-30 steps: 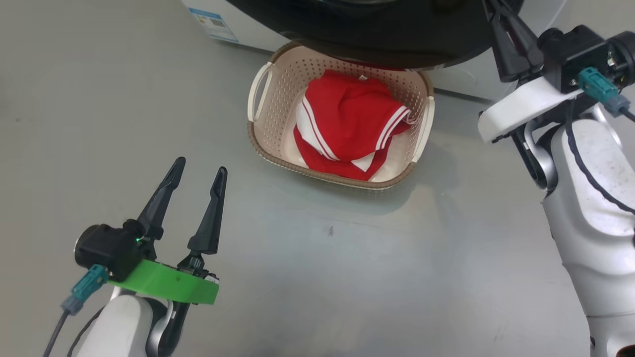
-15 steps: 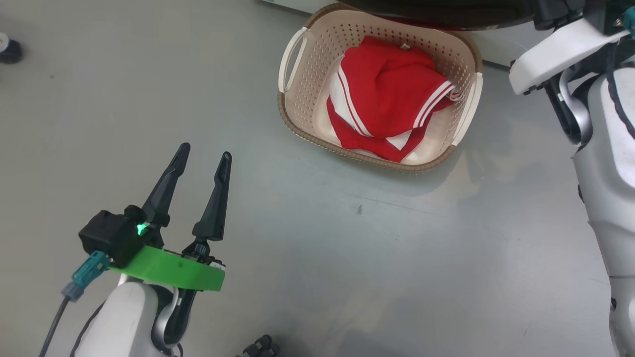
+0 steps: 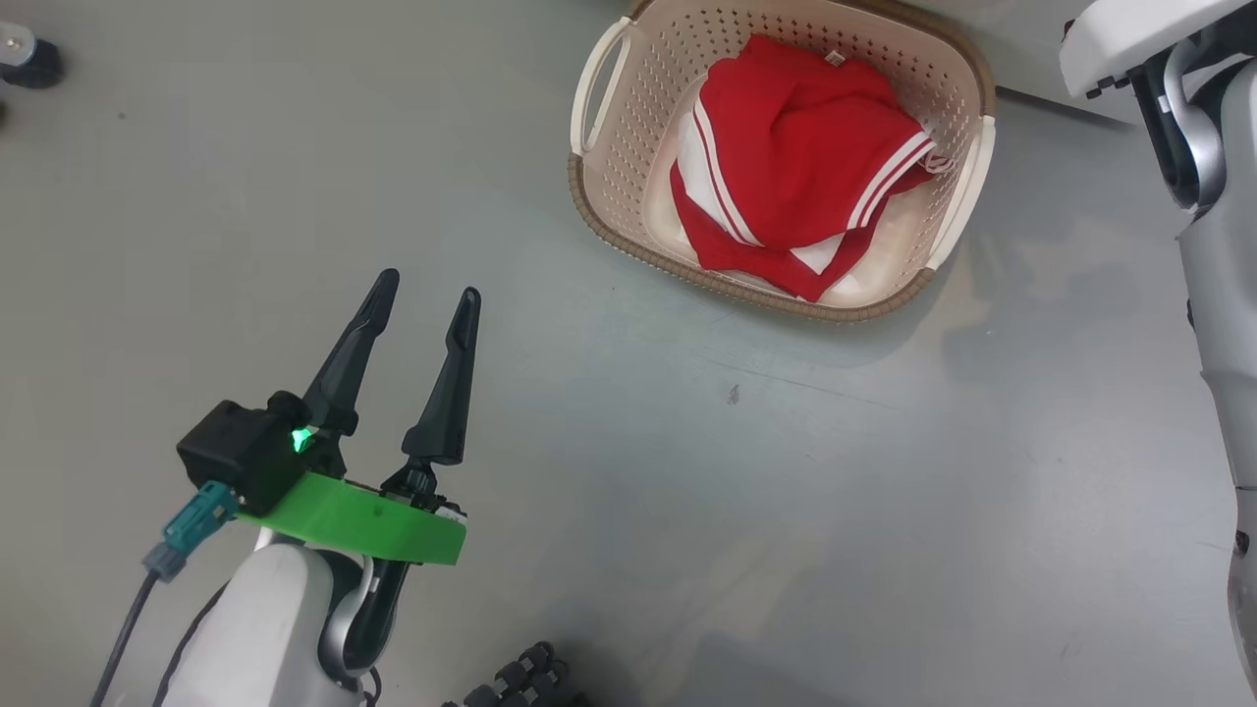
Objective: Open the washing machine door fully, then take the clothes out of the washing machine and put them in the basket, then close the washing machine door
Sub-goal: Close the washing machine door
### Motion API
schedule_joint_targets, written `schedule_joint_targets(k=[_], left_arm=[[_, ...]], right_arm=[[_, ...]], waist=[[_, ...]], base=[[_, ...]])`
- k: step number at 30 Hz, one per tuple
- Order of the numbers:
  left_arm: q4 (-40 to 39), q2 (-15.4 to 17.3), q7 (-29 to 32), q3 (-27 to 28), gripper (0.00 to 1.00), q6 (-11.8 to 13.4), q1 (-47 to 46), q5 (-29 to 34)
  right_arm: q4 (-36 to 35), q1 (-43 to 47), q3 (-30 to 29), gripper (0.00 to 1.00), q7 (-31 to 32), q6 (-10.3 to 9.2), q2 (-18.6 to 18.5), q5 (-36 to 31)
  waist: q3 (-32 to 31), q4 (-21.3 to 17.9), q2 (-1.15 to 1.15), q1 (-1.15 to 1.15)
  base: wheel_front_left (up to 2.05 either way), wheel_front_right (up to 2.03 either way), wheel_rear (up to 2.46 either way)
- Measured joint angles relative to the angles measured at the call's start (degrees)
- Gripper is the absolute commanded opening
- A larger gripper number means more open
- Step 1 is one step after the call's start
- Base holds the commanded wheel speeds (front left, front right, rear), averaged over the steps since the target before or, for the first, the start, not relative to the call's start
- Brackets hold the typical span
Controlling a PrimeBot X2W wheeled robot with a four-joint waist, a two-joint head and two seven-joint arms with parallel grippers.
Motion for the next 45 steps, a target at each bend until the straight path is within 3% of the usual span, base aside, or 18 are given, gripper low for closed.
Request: schedule_joint_targets(k=[16,23,34,45], left_arm=[[1.46,0.0,0.01,0.15,1.0,0.0,-0.95,0.11],[2.13,0.89,0.0,1.01,1.0,0.0,-0.94,0.81],[3.23,3.71,0.0,2.93,1.0,0.0,2.11,3.31],[3.66,5.3,0.0,6.35,1.0,0.0,7.88,4.49]], right_arm=[[5.77,-0.29,0.13,0.0,-4.32,-1.11,1.38,-0.44],[7.99,4.74,-0.51,0.0,-7.54,-1.56,2.76,1.75],[8.86,16.79,-2.37,0.0,-8.86,-2.56,5.64,4.78],[5.1,28.24,-4.23,0.0,-9.06,-3.08,7.47,7.09]], waist=[[-1.96,-0.5,0.0,0.0],[-5.17,-1.95,0.0,0.0],[-12.02,-6.74,0.0,0.0],[-19.37,-13.2,0.0,0.0]], base=[[0.0,0.0,0.0],[0.0,0.0,0.0],[0.0,0.0,0.0],[0.0,0.0,0.0]])
